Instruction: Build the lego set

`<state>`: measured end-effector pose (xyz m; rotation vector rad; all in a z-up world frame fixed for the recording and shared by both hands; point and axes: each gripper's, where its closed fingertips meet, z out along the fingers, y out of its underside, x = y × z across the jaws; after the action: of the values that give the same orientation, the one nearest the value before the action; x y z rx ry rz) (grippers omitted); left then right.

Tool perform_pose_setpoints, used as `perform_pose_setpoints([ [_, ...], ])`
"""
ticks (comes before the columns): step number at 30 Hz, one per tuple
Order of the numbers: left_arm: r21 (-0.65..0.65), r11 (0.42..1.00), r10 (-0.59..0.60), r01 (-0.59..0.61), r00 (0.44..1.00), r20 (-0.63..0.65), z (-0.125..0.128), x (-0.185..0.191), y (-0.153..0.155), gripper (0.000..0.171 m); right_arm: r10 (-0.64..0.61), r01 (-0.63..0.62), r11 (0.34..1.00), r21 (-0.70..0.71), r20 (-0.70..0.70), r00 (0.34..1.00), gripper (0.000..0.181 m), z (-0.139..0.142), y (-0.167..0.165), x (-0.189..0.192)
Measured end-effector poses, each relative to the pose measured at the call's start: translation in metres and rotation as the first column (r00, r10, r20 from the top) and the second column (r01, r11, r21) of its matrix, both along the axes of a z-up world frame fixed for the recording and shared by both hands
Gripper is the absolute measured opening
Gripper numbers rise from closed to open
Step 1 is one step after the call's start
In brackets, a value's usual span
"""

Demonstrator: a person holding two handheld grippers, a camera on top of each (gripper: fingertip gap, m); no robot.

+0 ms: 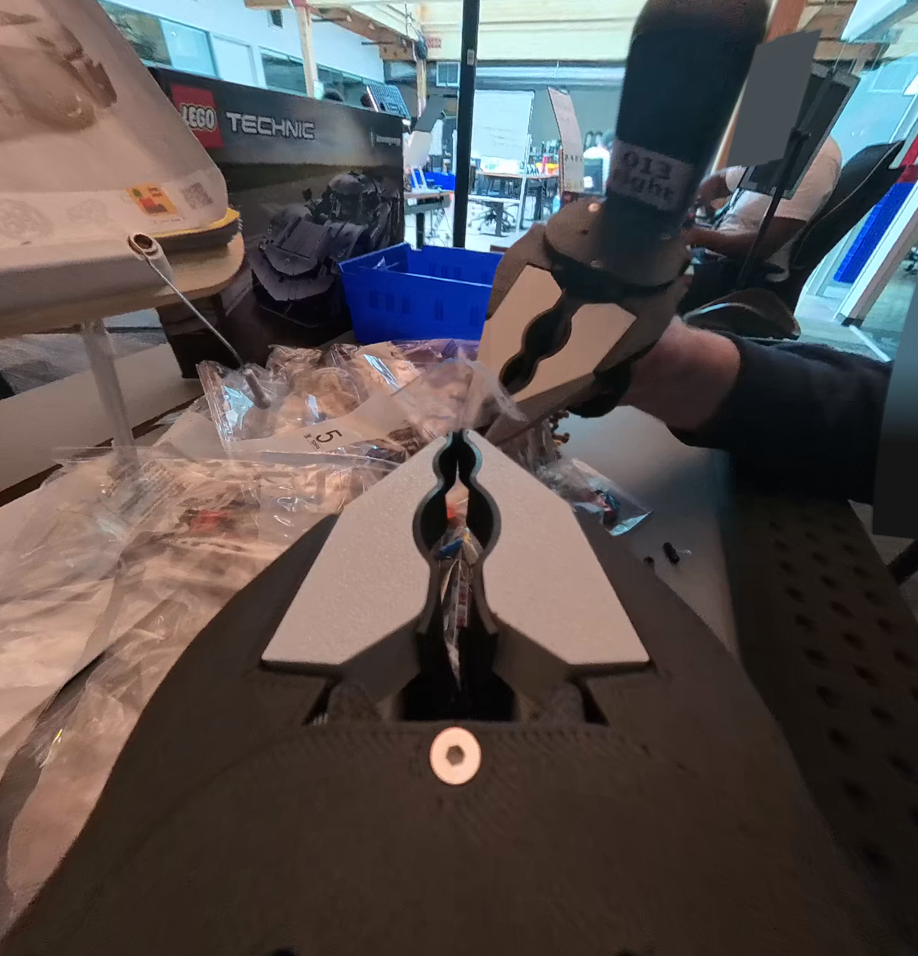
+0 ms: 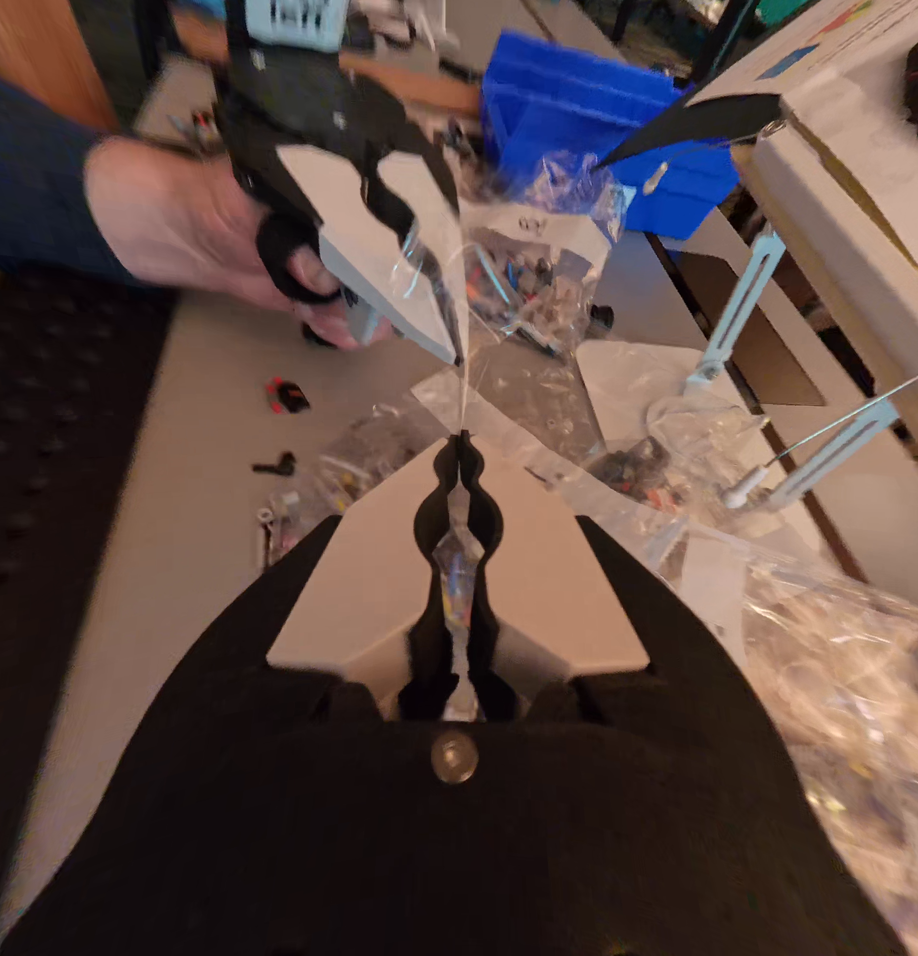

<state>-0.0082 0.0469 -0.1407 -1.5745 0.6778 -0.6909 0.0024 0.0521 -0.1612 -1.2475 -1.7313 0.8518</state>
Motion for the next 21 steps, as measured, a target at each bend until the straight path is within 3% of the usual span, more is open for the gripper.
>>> perform_pose_setpoints([
  [4,-0.002,1.0,0.002,-0.002,0.998,0.066,0.008,-0.007,0.0,0.0,-0.016,0.016,1.0,0.008,-0.068,0.998,0.0,0.007,-0.004,-0.009],
  [8,0.02,1.0,0.0,-0.001,0.999,0.054,0.009,-0.001,-0.001,0.0,-0.005,0.0,0.997,-0.082,-0.053,0.999,0.02,-0.004,-0.006,-0.014],
  [12,0.016,1.0,-0.01,0.009,0.998,0.064,0.008,0.0,-0.001,0.0,0.014,-0.021,0.993,-0.119,-0.06,0.998,0.0,-0.004,-0.012,-0.018],
  [17,0.017,1.0,-0.012,0.011,0.997,0.074,0.01,0.0,-0.002,0.0,0.0,-0.008,0.99,-0.138,-0.053,0.999,0.001,-0.006,-0.009,-0.018],
  [19,0.016,1.0,-0.005,0.004,0.997,0.079,0.01,-0.003,-0.001,0.0,-0.007,0.0,0.987,-0.159,-0.045,0.999,0.009,-0.007,-0.007,-0.017],
  [21,0.013,1.0,-0.006,0.005,0.996,0.094,0.012,-0.004,-0.001,0.0,-0.013,0.006,0.989,-0.147,-0.048,0.999,0.0,-0.006,-0.006,-0.016],
])
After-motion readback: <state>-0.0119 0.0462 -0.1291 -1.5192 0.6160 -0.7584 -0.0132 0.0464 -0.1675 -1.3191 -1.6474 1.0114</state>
